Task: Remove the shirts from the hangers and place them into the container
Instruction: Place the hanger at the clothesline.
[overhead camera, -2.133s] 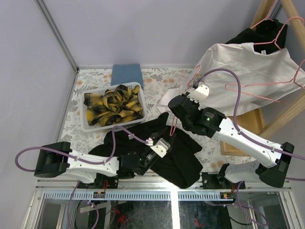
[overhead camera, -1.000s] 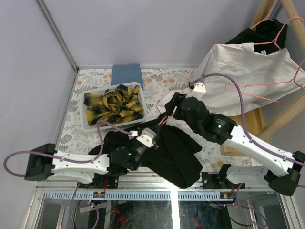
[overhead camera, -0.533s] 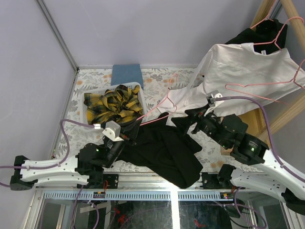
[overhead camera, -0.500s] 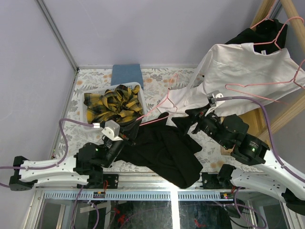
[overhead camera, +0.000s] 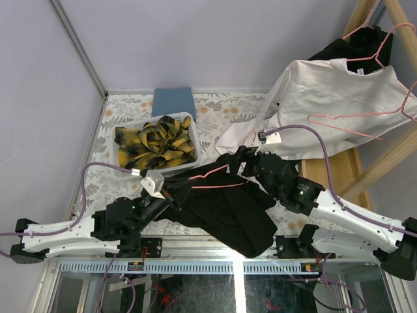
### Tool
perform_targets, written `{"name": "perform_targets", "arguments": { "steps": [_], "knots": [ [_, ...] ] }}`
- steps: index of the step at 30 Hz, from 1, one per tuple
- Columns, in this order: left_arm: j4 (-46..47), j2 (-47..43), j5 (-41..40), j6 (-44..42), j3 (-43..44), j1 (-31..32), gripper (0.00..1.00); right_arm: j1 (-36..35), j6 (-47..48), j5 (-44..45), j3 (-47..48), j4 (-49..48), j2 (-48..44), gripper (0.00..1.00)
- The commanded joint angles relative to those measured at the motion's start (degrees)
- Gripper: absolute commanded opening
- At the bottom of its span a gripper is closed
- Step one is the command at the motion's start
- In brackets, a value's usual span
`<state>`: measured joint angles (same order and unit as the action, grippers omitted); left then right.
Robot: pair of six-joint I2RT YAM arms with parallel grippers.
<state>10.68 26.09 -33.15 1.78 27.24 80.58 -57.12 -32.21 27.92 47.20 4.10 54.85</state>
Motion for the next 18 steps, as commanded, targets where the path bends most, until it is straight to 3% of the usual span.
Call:
{"name": "perform_targets", "arguments": {
  "steps": [1,9,13,15,16,18],
  "knots": [
    [-2.3,-0.8,2.6,3.0,0.3,-0.2,0.00,0.1,-1.2,12.2,-2.1,-12.2,-0.1,0.77],
    [-3.4,-1.7,4.0,4.0,0.0,-0.1,0.00,5.1,-5.1,1.0,-2.3,-11.9,1.5,0.63],
    [-4.0,-2.5,4.1,5.0,-0.2,-0.2,0.00,7.1,-5.7,-3.8,-2.6,-12.3,1.6,0.34],
    [-5.0,-3.0,4.4,5.5,-0.1,-0.1,0.01,7.2,-4.0,-4.3,-2.4,-12.9,1.3,0.10],
    [-5.9,-3.1,4.3,6.1,0.0,-0.2,0.05,7.3,-3.4,-4.4,-2.2,-13.1,1.0,0.06],
    [-9.8,-3.0,3.2,8.8,1.5,-0.2,0.29,7.3,-0.6,-4.6,-1.1,-13.2,0.5,0.00]
  ]
}}
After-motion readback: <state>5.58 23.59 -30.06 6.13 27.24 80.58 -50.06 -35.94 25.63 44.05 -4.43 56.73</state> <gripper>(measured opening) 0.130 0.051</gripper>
